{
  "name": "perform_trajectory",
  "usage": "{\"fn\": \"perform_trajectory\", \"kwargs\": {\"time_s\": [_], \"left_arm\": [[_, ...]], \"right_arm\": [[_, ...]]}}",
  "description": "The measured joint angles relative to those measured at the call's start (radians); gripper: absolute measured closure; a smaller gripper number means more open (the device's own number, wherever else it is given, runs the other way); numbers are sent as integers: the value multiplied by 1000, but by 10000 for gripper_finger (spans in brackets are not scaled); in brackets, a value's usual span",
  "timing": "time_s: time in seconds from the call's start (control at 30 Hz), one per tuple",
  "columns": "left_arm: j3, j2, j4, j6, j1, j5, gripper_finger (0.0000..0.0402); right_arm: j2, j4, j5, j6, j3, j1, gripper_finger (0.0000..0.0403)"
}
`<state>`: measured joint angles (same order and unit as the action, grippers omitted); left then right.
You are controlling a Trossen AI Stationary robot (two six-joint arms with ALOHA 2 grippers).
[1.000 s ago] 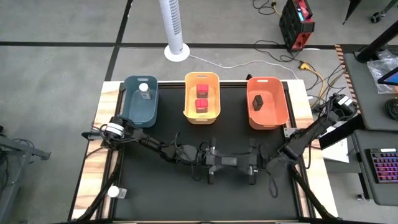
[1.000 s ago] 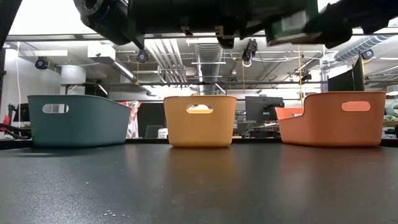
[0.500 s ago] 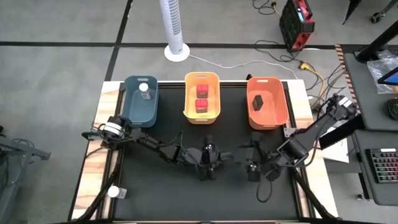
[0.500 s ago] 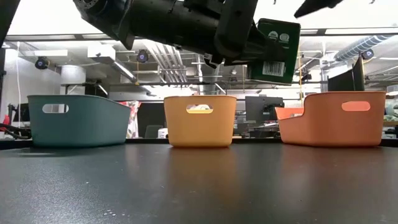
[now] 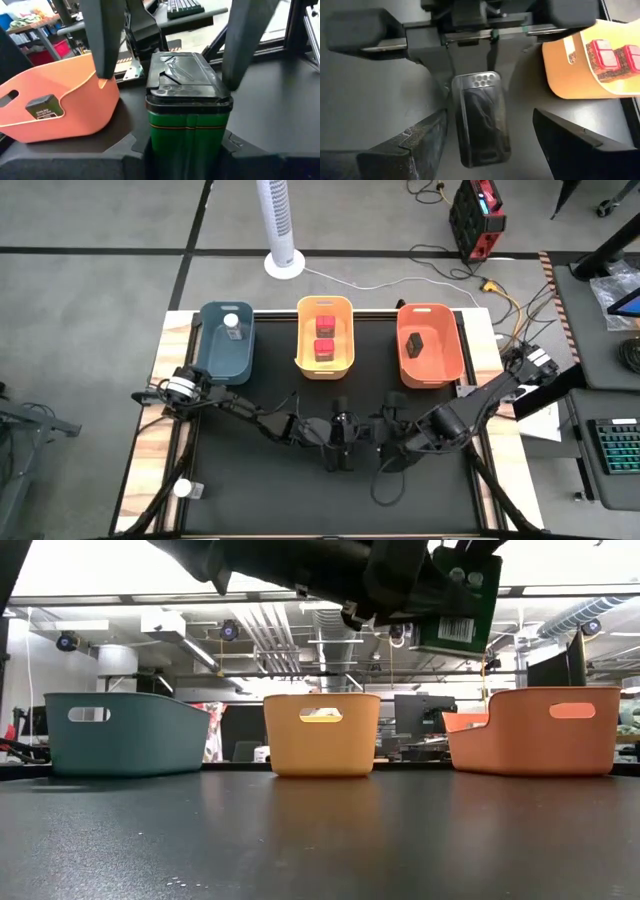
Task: Sort spices by type
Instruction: Put the black seasoning can into the orange bin
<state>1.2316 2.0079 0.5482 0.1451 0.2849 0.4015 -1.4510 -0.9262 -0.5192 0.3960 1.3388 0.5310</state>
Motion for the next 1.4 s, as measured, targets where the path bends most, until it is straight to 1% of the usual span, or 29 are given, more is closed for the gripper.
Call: {"fn": "perform_trajectory", "kwargs": {"time_s": [0.17, 0.5, 0.6, 0.67, 0.8, 0.87, 1.0, 1.1, 1.2, 1.3, 1.4], "left_arm": [[10, 0, 5, 6, 1, 0, 311], [16, 0, 4, 27, 3, -18, 286], [18, 0, -1, 31, 4, -18, 285], [23, 1, -4, 16, 4, -9, 284], [25, 1, 14, 26, 7, 2, 271], [25, 1, 16, 47, 11, 11, 262], [25, 1, 16, 82, 14, 14, 264], [27, 1, 10, 102, 20, 10, 279], [34, 1, 9, 113, 23, 6, 294], [36, 1, 8, 120, 25, 5, 299], [36, 1, 8, 124, 27, 5, 294]], "right_arm": [[-25, -26, 22, -37, 40, -7, 145], [-20, -24, 30, -57, 47, -18, 251], [-23, -26, 35, -72, 44, -23, 277], [-24, -28, 35, -75, 44, -27, 286], [-19, -34, 39, -71, 43, -30, 286], [-16, -33, 56, -70, 43, -32, 278], [-18, -43, 66, -56, 42, -34, 228], [-22, -35, 112, -54, 42, -47, 188], [-23, -37, 130, -54, 42, -55, 158], [-23, -37, 135, -56, 42, -59, 137], [-24, -34, 135, -61, 42, -59, 133]]}}
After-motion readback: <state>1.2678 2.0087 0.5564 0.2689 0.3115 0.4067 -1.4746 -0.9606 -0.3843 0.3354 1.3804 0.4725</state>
